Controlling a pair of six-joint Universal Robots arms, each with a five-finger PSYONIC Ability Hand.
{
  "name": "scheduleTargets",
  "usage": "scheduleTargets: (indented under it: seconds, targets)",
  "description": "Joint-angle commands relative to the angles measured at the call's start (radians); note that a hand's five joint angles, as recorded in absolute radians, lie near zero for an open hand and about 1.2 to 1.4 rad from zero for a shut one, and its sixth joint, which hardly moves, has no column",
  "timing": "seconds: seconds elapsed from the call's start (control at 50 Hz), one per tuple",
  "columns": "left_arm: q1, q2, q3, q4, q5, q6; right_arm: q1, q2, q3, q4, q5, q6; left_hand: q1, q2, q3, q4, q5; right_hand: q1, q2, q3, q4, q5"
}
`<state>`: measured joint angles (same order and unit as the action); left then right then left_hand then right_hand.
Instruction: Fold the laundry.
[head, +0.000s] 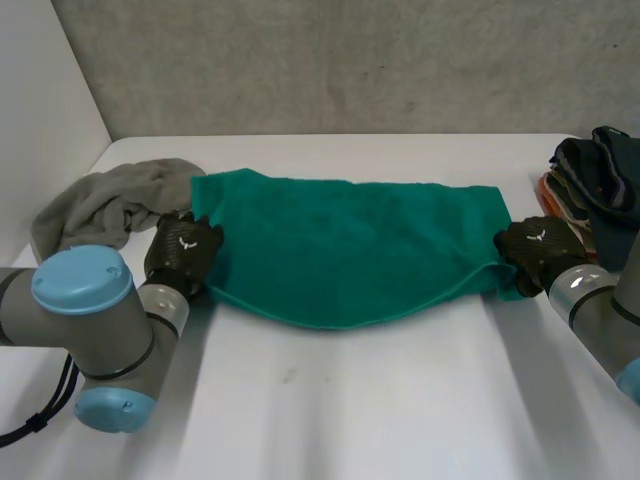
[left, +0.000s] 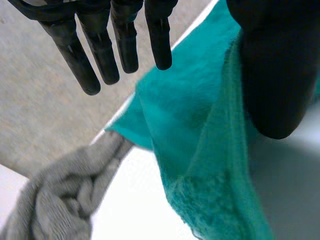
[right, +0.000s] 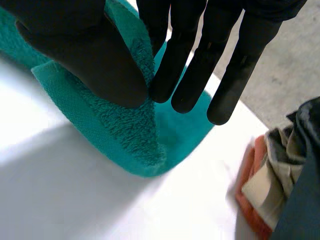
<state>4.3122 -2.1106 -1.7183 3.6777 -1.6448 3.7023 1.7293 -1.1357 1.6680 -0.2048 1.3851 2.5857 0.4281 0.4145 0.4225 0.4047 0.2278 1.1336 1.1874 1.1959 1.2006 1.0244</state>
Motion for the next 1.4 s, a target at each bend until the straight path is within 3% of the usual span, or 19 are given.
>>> scheduleTargets:
  seconds: [0.02, 0.12, 0.18, 0.2, 0.22, 0.26, 0.4, 0.52, 0.58, 0.6, 0.7, 0.8, 0.9, 1.06, 1.3, 1.4]
  targets:
    - [0.067, 0.008, -0.046, -0.008, 0.000, 0.034, -0.048, -0.006, 0.025, 0.027, -0.001, -0.049, -0.050, -0.037, -0.045, -0.027, -0.024, 0.263, 0.209, 0.200, 0.196, 0.197]
    - [0.107, 0.014, -0.081, -0.007, 0.000, 0.093, -0.062, -0.009, 0.042, 0.030, -0.003, -0.056, -0.006, 0.007, -0.001, 0.017, 0.019, 0.263, 0.209, 0.200, 0.196, 0.197]
    - [0.116, 0.017, -0.099, -0.005, -0.001, 0.131, -0.063, -0.010, 0.052, 0.032, -0.003, -0.070, 0.234, 0.247, 0.239, 0.257, 0.260, 0.263, 0.209, 0.200, 0.196, 0.197]
    - [0.116, 0.018, -0.104, -0.005, -0.001, 0.139, -0.063, -0.012, 0.053, 0.032, -0.003, -0.075, 0.354, 0.367, 0.359, 0.377, 0.380, 0.263, 0.209, 0.200, 0.196, 0.197]
    - [0.116, 0.029, -0.119, -0.005, 0.000, 0.151, -0.063, -0.013, 0.058, 0.032, -0.003, -0.078, 0.683, 0.697, 0.689, 0.707, 0.709, 0.263, 0.209, 0.200, 0.196, 0.197]
    - [0.116, 0.055, -0.136, -0.007, 0.000, 0.154, -0.062, -0.021, 0.070, 0.032, -0.003, -0.093, 0.967, 0.981, 0.973, 0.991, 0.993, 0.263, 0.209, 0.200, 0.196, 0.197]
    - [0.106, 0.250, -0.271, -0.010, 0.000, 0.151, -0.062, -0.099, 0.110, 0.099, -0.003, -0.166, 0.968, 0.982, 0.974, 0.992, 0.994, 0.263, 0.209, 0.200, 0.196, 0.197]
    - [0.093, 0.457, -0.394, -0.074, -0.003, 0.160, -0.065, -0.199, 0.119, 0.339, 0.000, -0.292, 0.968, 0.982, 0.974, 0.992, 0.994, 0.263, 0.209, 0.200, 0.196, 0.197]
    - [0.080, 0.584, -0.440, -0.221, -0.001, 0.171, -0.089, -0.254, 0.130, 0.502, -0.001, -0.381, 0.968, 0.982, 0.974, 0.992, 0.994, 0.263, 0.209, 0.200, 0.196, 0.197]
    - [0.077, 0.644, -0.460, -0.340, -0.001, 0.191, -0.099, -0.265, 0.136, 0.534, -0.001, -0.404, 0.968, 0.982, 0.974, 0.992, 0.994, 0.263, 0.209, 0.200, 0.196, 0.197]
    - [0.075, 0.727, -0.498, -0.660, 0.005, 0.245, -0.192, -0.328, 0.194, 0.741, 0.000, -0.614, 0.968, 0.982, 0.974, 0.992, 0.994, 0.263, 0.209, 0.200, 0.196, 0.197]
    - [0.057, 0.742, -0.489, -0.716, 0.043, 0.254, -0.240, -0.329, 0.191, 0.733, -0.029, -0.661, 0.968, 0.982, 0.974, 0.992, 0.994, 0.263, 0.209, 0.200, 0.196, 0.197]
    - [0.054, 0.687, -0.416, -0.579, 0.063, 0.246, -0.232, -0.303, 0.158, 0.619, -0.047, -0.609, 0.968, 0.982, 0.974, 0.992, 0.994, 0.263, 0.209, 0.200, 0.196, 0.197]
    - [0.032, 0.355, -0.154, -0.319, 0.019, 0.246, -0.157, -0.132, 0.053, 0.366, -0.057, -0.535, 0.968, 0.982, 0.974, 0.992, 0.994, 0.263, 0.209, 0.200, 0.196, 0.197]
    - [-0.054, -0.070, 0.257, -0.223, -0.134, 0.257, -0.116, 0.083, -0.115, 0.069, -0.021, -0.500, 0.968, 0.982, 0.974, 0.992, 0.994, 0.263, 0.209, 0.200, 0.196, 0.197]
    - [-0.074, -0.172, 0.379, -0.217, -0.147, 0.260, -0.097, 0.151, -0.183, -0.021, -0.003, -0.480, 0.968, 0.982, 0.974, 0.992, 0.994, 0.263, 0.209, 0.200, 0.196, 0.197]
